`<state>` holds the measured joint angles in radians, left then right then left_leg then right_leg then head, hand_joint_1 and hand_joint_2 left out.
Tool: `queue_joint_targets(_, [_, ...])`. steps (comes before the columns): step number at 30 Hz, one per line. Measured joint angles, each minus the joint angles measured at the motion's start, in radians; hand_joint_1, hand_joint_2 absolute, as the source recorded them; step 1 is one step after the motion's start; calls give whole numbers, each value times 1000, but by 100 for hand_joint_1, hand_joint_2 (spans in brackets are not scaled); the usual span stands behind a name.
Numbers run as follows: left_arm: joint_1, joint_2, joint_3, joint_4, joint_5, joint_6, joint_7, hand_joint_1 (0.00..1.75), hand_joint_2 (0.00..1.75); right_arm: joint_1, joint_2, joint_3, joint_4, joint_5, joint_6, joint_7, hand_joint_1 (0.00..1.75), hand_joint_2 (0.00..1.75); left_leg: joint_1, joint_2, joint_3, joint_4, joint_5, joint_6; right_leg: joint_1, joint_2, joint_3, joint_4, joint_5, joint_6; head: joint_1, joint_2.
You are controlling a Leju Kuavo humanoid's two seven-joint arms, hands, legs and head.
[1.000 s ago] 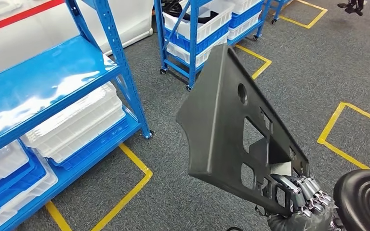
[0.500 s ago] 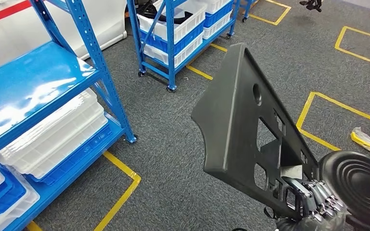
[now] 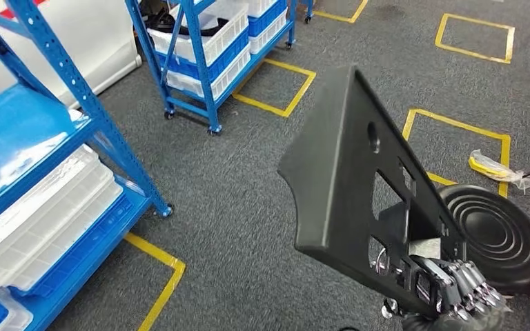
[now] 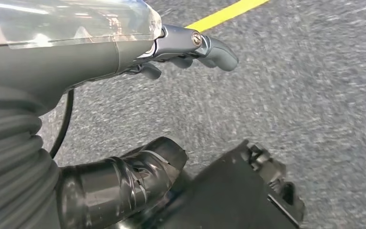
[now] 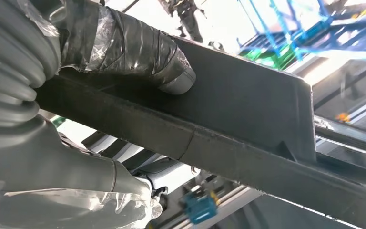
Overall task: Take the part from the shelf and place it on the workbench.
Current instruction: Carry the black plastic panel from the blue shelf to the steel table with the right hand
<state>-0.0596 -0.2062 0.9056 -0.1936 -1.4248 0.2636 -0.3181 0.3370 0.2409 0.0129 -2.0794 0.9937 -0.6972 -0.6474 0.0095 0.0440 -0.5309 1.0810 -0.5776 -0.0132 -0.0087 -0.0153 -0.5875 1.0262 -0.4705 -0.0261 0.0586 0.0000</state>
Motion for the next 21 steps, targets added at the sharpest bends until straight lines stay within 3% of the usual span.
queue_joint_targets(2, [3,0,0,0,0,0,0,0,175,-1,0,0,-2,0,0,0,175,175,1,-29,-64,134,-61,-3,2,18,-1,0,1,-7,0,0])
queue_joint_targets(3, [4,0,0,0,0,1,-1,0,175,-1,0,0,-2,-1,0,0,175,175,1,-32,-92,186,-75,-3,3,29,-1,0,1,-8,0,0])
queue_joint_targets(4, [4,0,0,0,0,1,-3,0,175,-1,0,0,-2,-2,0,0,175,175,1,-34,-104,205,-69,-3,4,40,-1,1,1,-8,0,0])
queue_joint_targets(6, [3,0,0,0,0,3,-6,0,175,-2,0,-1,-2,-6,0,0,175,175,1,-38,-80,137,-5,2,5,61,2,3,0,-7,0,0])
queue_joint_targets(8, [4,0,0,0,0,5,-8,0,175,-3,0,-3,-3,-9,0,0,175,175,2,-68,-29,9,61,9,6,82,1,8,-1,-3,0,0])
queue_joint_targets(10, [4,1,0,0,0,6,-10,0,175,-6,0,-4,-3,-11,0,0,175,175,1,-98,-3,-58,76,15,4,99,-8,12,1,8,0,0])
queue_joint_targets(12, [3,2,1,0,0,6,-12,0,175,-9,1,-6,-2,-12,0,0,175,175,0,-93,1,-71,76,23,1,114,-16,12,6,21,0,0])
queue_joint_targets(14, [2,3,1,0,0,6,-12,0,175,-10,1,-7,-2,-12,0,0,175,175,3,-74,5,-83,84,36,2,92,-28,36,-11,30,2,0])
queue_joint_targets(15, [3,3,1,0,0,5,-13,0,175,-13,1,-8,-2,-12,0,0,175,175,5,-63,6,-88,88,42,3,71,-46,75,-35,34,4,0])
queue_joint_targets(16, [3,3,2,0,0,5,-13,0,175,-15,1,-8,-2,-11,0,0,175,175,3,-52,7,-89,88,45,3,49,-72,131,-66,36,5,0])
queue_joint_targets(18, [6,3,4,0,0,5,-12,0,175,-17,1,-8,1,-11,0,0,175,175,0,-30,6,-89,87,48,-1,30,-131,254,-117,42,6,0])
queue_joint_targets(19, [7,3,5,0,0,4,-12,0,175,-17,1,-8,2,-10,0,0,175,175,-1,-19,7,-89,86,48,-4,26,-144,282,-120,45,6,0])
queue_joint_targets(20, [7,4,5,0,0,3,-12,0,175,-17,1,-9,4,-10,0,0,175,175,-1,-8,8,-89,85,47,-6,23,-138,272,-104,46,6,0])
queue_joint_targets(21, [6,4,6,0,0,1,-12,0,175,-17,1,-9,5,-10,0,0,175,175,-1,1,10,-88,83,45,-8,17,-114,226,-75,47,6,0])
